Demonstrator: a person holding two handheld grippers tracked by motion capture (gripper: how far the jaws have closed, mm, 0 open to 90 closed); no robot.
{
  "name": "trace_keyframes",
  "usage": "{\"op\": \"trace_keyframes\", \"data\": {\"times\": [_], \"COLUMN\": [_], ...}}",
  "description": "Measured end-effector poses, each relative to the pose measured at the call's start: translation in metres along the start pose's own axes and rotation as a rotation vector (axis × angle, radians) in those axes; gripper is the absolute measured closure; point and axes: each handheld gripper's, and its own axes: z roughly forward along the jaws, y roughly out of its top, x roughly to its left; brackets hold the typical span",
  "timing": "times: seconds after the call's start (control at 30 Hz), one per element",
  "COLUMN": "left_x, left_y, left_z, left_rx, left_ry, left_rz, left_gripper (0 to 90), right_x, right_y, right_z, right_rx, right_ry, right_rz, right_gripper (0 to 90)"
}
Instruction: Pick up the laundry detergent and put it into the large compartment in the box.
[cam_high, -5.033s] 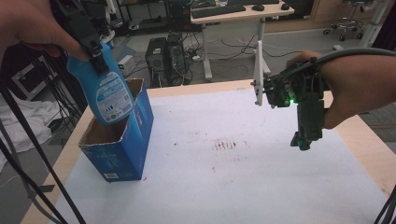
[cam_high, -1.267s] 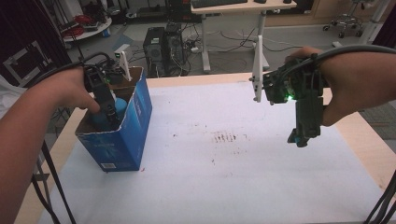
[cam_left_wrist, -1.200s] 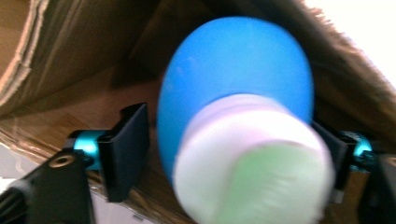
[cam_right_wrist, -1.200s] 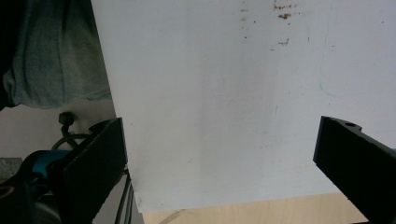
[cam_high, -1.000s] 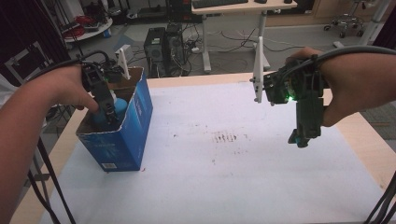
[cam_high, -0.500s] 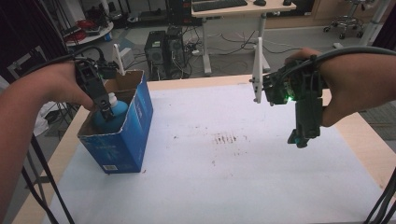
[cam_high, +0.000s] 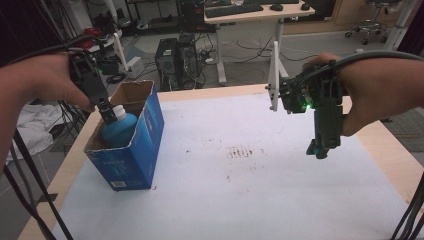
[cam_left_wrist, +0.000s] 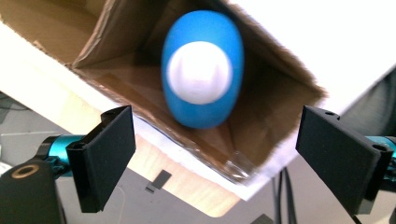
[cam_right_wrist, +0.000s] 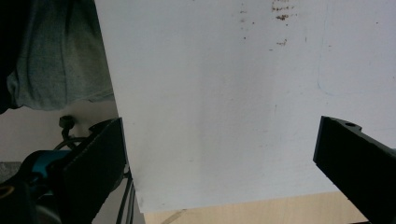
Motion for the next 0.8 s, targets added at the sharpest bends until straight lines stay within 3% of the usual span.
{"op": "trace_keyframes", "data": {"times": [0.33, 0.43, 0.6, 0.8], "left_x": [-0.034, -0.045, -0.062, -0.082], "left_y": [0.017, 0.024, 0.038, 0.054], "left_z": [-0.017, -0.02, -0.019, -0.015], "left_rx": [0.018, 0.005, 0.013, 0.012], "left_ry": [0.003, 0.002, 0.01, -0.003], "left_rz": [0.144, 0.212, 0.291, 0.385], "left_gripper": [7.8, 7.0, 1.8, 1.7], "right_x": [0.001, -0.001, -0.003, -0.008], "right_y": [0.004, 0.004, 0.005, 0.007], "right_z": [-0.004, -0.005, -0.003, -0.001], "right_rx": [-0.002, -0.007, -0.006, -0.002], "right_ry": [-0.002, 0.002, 0.009, 0.022], "right_rz": [-0.015, -0.011, -0.009, -0.019], "right_gripper": [1.8, 1.8, 1.8, 1.8]}}
